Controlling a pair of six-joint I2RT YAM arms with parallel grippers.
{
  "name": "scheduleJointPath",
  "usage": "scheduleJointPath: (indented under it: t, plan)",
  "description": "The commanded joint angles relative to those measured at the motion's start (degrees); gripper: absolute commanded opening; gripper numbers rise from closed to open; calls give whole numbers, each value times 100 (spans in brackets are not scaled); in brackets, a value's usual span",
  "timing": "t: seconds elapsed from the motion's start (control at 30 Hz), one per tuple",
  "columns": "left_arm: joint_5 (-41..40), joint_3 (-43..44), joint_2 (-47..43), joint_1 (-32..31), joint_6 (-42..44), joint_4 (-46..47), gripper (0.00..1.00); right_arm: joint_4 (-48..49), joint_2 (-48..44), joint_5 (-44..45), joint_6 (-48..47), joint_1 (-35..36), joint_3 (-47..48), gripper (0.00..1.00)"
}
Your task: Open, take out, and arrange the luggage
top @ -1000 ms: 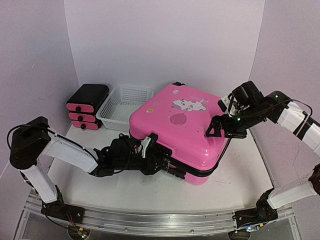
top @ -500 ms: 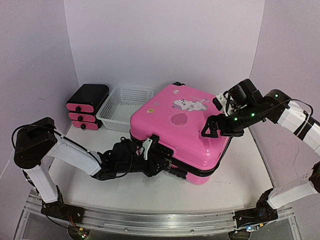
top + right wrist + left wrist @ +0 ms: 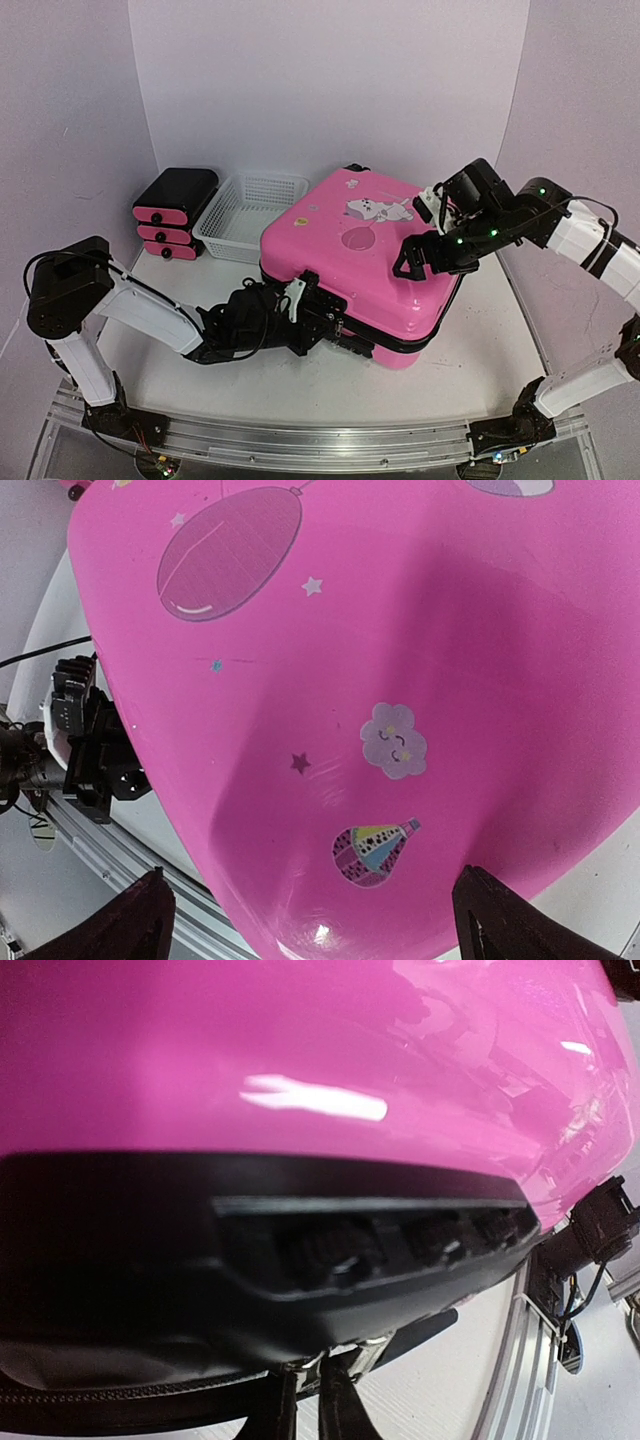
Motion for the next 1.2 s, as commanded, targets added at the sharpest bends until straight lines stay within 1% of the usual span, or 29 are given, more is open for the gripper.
scheduleJointPath:
  t: [0.0, 0.1, 0.23, 0.3, 0.37, 0.43, 0.53, 0.6, 0.73, 0.8, 0.9, 0.97, 1.03, 1.1, 1.17]
  plan:
    - [-552, 198, -190, 102, 123, -142, 5, 55, 74, 256, -70, 172, 279, 98]
    - [-733, 167, -237, 102, 148, -235, 4, 1, 157, 405, -165, 334, 367, 98]
    - [-1346, 163, -421, 110, 85, -750, 1, -84, 292, 553, -351, 577, 528, 98]
    - [-1234, 150, -511, 112, 190, -848, 3, -176, 386, 675, -435, 672, 600, 98]
    - [-858, 111, -666, 110, 299, -846, 13, -275, 488, 787, -476, 745, 671, 98]
    - [-672, -7, -818, 102, 232, -834, 25, -328, 557, 872, -503, 819, 714, 98]
    - [-535, -71, -919, 93, 306, -835, 34, -345, 641, 916, -506, 935, 757, 98]
    - [-512, -95, -952, 93, 305, -837, 37, -349, 712, 895, -482, 1077, 807, 98]
    - [-735, -299, -1203, 97, 74, -846, 54, -169, 823, 690, -292, 1476, 801, 98]
    - [-767, -381, -1326, 109, 39, -867, 61, -27, 886, 632, -178, 1665, 736, 98]
    - [-726, -518, -1444, 187, -266, -898, 67, 16, 1076, 784, -108, 1859, 715, 98]
    - [-532, -565, -1478, 318, -461, -918, 69, 13, 1238, 872, -83, 1950, 782, 97]
    - [-378, -581, -1534, 430, -504, -978, 74, 44, 1407, 892, -79, 2096, 882, 96]
    - [-136, -544, -1546, 520, -404, -1013, 77, 46, 1546, 1114, -93, 2256, 1013, 96]
    - [206, -451, -1514, 519, -99, -1031, 77, 12, 1585, 1391, -100, 2294, 1106, 95]
